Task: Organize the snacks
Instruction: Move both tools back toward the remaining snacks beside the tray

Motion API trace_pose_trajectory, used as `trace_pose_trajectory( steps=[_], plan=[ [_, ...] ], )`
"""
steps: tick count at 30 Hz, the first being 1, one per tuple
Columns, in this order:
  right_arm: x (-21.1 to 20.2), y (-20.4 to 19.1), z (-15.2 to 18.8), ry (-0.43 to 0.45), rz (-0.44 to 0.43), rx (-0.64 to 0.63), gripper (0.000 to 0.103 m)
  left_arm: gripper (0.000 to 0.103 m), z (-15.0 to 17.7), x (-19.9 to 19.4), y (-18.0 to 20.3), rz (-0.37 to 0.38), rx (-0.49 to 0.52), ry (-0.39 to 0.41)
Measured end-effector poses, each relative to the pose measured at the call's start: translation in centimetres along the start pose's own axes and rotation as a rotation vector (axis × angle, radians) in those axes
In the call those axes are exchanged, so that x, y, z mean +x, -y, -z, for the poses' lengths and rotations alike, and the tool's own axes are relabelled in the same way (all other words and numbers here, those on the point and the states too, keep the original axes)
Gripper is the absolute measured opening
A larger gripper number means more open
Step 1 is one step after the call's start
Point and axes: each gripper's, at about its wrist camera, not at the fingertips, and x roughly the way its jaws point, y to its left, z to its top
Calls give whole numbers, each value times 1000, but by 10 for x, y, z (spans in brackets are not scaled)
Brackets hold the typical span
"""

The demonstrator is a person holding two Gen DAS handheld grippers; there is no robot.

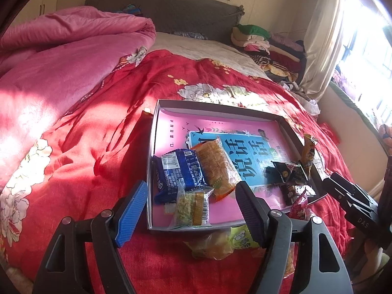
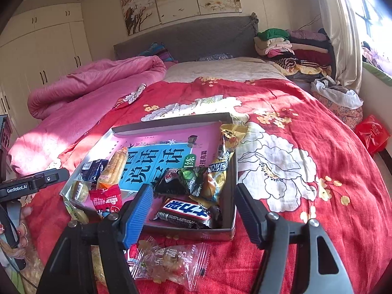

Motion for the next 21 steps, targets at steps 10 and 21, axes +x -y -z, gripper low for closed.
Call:
trace_pose_trajectory(
  steps=[10, 21],
  plan=[
    [-14, -6, -1, 25, -9, -2, 69, 77, 4, -17, 17, 29, 16, -6],
    [-24, -12, 0, 24, -35, -5, 71, 77, 11, -23, 28, 40, 39, -35]
  ],
)
